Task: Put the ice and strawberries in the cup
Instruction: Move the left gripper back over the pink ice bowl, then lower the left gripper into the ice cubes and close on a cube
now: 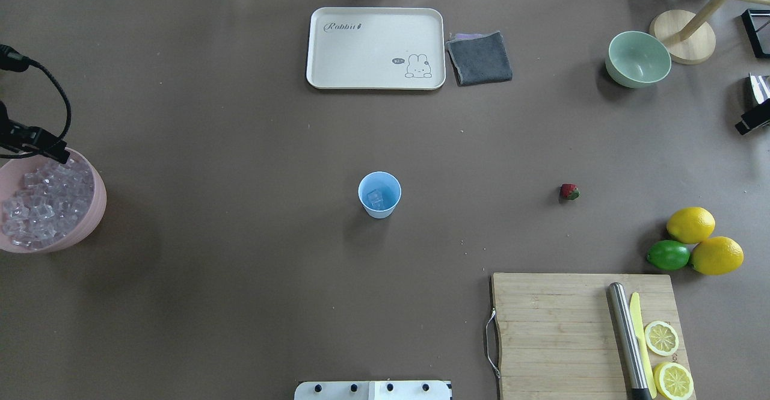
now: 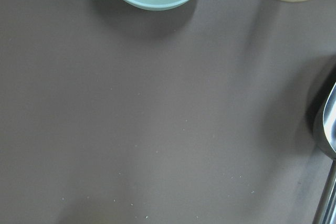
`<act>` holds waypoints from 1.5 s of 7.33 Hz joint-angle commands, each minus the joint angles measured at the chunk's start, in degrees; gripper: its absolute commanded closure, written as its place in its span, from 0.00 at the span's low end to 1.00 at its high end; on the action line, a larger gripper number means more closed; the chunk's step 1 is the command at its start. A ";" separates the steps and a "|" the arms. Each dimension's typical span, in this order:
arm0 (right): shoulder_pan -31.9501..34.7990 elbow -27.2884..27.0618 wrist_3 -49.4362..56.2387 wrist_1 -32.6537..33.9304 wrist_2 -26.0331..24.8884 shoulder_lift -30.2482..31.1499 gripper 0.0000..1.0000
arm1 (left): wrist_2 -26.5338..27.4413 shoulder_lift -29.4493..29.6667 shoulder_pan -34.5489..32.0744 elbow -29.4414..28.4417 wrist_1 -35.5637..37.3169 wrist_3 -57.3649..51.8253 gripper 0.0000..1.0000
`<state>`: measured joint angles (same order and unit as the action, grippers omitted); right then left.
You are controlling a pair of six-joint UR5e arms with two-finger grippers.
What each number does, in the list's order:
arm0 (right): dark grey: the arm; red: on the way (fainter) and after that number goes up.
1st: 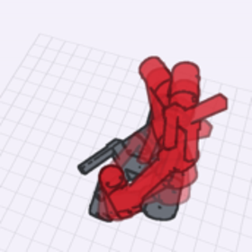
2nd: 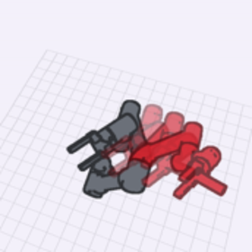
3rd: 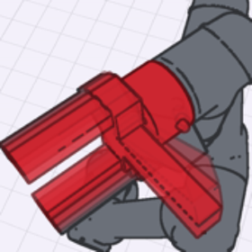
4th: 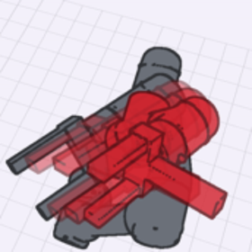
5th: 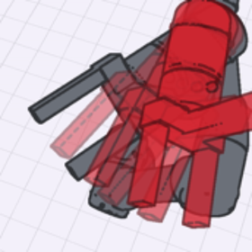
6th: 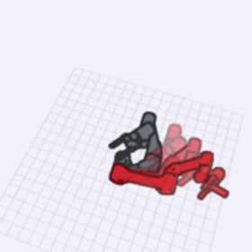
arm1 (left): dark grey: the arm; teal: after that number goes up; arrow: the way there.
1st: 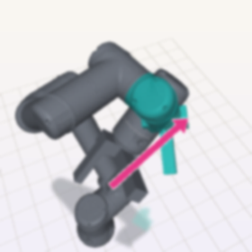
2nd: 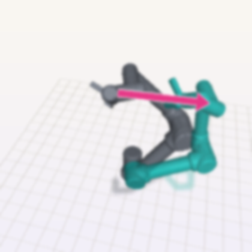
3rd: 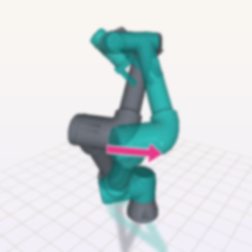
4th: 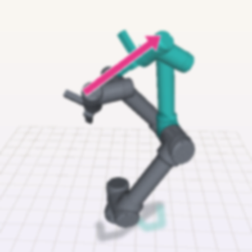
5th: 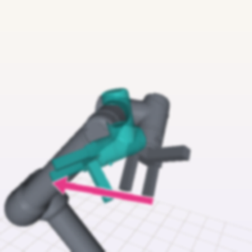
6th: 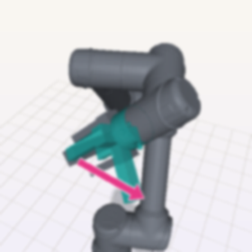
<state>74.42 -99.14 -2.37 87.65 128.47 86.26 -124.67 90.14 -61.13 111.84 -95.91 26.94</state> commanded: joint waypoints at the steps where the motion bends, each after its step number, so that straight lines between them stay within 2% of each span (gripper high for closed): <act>1: 0.03 0.09 0.00 -0.03 0.20 -0.30 0.00 | -0.05 -6.53 -0.13 -1.17 -5.22 0.21 0.14; 4: 0.03 0.00 0.26 -0.20 0.38 -0.30 0.00 | -0.05 -7.70 3.80 -5.92 -15.33 11.16 0.14; 8: 0.03 0.00 0.18 -0.20 0.38 -0.30 0.00 | 0.39 -7.78 6.02 -6.19 -15.80 13.06 0.17; 9: 0.03 0.00 0.18 -0.20 0.38 -0.39 0.00 | 0.48 -7.78 6.02 -6.54 -15.80 12.96 0.22; 11: 0.03 0.09 0.09 -0.20 0.38 -0.39 0.00 | 0.57 -7.17 6.19 -7.77 -15.80 12.87 0.28</act>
<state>74.44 -99.12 -2.24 87.45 128.85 85.89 -124.16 82.64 -55.04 104.71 -111.71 39.88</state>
